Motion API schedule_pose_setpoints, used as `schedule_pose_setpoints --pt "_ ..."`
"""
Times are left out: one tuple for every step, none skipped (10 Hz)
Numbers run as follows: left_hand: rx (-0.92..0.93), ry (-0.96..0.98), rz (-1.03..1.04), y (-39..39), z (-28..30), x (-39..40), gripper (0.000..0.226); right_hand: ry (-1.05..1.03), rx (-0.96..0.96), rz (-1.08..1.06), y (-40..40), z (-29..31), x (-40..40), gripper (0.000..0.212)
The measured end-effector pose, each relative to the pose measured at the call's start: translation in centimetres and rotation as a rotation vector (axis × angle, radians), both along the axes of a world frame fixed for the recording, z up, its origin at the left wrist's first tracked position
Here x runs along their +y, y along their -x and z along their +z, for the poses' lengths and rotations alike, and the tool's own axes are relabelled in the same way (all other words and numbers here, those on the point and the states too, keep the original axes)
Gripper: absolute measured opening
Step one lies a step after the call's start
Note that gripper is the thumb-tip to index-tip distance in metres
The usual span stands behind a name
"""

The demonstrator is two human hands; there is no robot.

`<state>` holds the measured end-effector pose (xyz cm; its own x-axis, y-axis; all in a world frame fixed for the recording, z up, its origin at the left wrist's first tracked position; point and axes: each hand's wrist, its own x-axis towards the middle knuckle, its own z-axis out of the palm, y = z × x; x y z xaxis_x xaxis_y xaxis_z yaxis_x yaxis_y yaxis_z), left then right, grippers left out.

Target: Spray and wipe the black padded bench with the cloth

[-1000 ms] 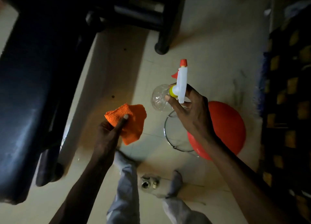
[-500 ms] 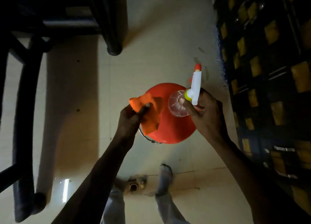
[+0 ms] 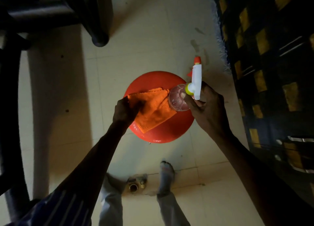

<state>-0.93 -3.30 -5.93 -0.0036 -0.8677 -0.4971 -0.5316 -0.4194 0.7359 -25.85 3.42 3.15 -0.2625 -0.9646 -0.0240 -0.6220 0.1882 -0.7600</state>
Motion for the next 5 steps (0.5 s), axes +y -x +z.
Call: schedule_pose_setpoints --pt "-0.133 0.068 -0.020 -0.1 0.1 0.1 0.039 -0.007 -0.050 -0.016 0.3 -0.2 -0.3 0.049" --pt "-0.160 0.062 0.048 -0.2 0.4 0.5 0.042 -0.036 -0.132 -0.005 0.6 -0.4 -0.5 0.051" --pt "-0.159 0.078 0.036 -0.3 1.0 1.1 0.050 -0.073 -0.146 -0.002 0.7 -0.6 -0.4 0.055" --pt "-0.188 0.137 -0.041 -0.3 3.1 2.3 0.060 -0.141 -0.126 -0.004 0.5 -0.1 0.3 0.062" --pt "-0.252 0.180 -0.093 -0.1 5.0 3.5 0.060 -0.188 -0.058 -0.002 0.9 0.5 1.1 0.068"
